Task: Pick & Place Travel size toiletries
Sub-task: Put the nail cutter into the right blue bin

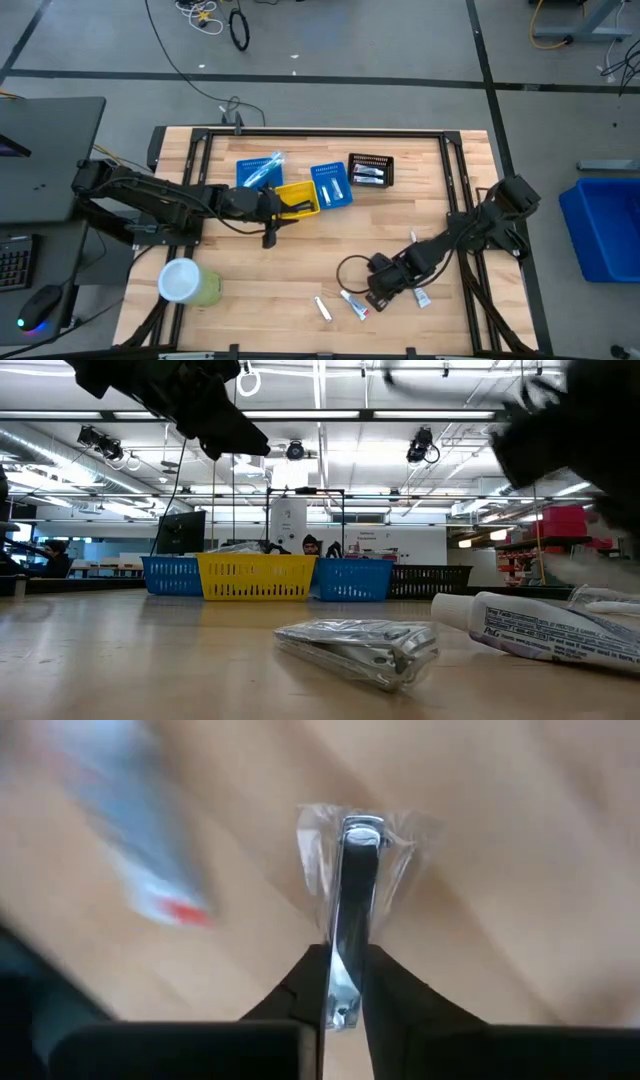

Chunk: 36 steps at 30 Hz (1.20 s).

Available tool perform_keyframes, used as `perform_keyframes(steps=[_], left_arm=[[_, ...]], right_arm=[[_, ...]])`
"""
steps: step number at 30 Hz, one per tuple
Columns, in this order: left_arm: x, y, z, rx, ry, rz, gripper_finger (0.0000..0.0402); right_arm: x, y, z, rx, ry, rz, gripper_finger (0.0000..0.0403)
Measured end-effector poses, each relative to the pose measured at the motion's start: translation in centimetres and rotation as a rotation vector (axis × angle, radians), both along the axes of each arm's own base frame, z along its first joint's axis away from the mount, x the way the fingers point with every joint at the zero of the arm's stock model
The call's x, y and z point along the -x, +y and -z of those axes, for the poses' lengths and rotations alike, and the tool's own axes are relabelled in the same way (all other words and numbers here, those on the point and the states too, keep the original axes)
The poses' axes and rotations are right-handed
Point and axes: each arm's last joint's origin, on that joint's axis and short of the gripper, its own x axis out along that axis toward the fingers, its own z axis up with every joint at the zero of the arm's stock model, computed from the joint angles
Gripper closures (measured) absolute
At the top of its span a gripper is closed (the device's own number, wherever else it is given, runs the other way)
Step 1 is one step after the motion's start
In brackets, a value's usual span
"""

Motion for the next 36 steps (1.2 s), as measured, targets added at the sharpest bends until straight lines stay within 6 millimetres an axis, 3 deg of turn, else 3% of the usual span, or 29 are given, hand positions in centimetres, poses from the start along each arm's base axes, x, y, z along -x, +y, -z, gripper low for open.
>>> perform_keyframes(steps=[3, 6, 9, 13, 18, 23, 30, 36], left_arm=[[-0.1, 0.0, -0.2, -0.018, -0.026, -0.008, 0.0274], [-0.2, 0.0, -0.4, -0.034, -0.047, -0.002, 0.0274], [-0.2, 0.0, -0.5, -0.033, -0.057, -0.002, 0.0274], [-0.3, 0.0, -0.6, -0.032, -0.066, -0.002, 0.0274], [-0.3, 0.0, -0.8, -0.03, -0.088, -0.002, 0.0274], [-0.3, 0.0, -0.7, -0.03, -0.081, -0.002, 0.0274], [-0.2, 0.0, -0.4, -0.028, -0.045, 0.004, 0.0274], [0.0, 0.0, 0.0, -0.01, -0.002, -0.008, 0.0274]], right_arm=[[-1.7, -0.3, -2.1, 0.151, -0.188, -0.061, 0.035], [-3.4, -1.4, -3.8, 0.415, -0.362, -0.093, 0.0342], [-5.2, -3.6, -4.7, 0.668, -0.497, -0.028, 0.0343], [-7.5, -7.8, -5.4, 0.802, -0.543, -0.011, 0.0347], [-9.1, -14.5, -5.6, 0.838, -0.561, 0.138, 0.0344], [-9.4, -19.4, -3.6, 0.764, -0.5, 0.169, 0.034], [-9.8, -21.8, -0.1, 0.774, -0.381, 0.042, 0.0322], [-9.9, -22.6, -0.3, 0.806, -0.392, 0.022, 0.025]])
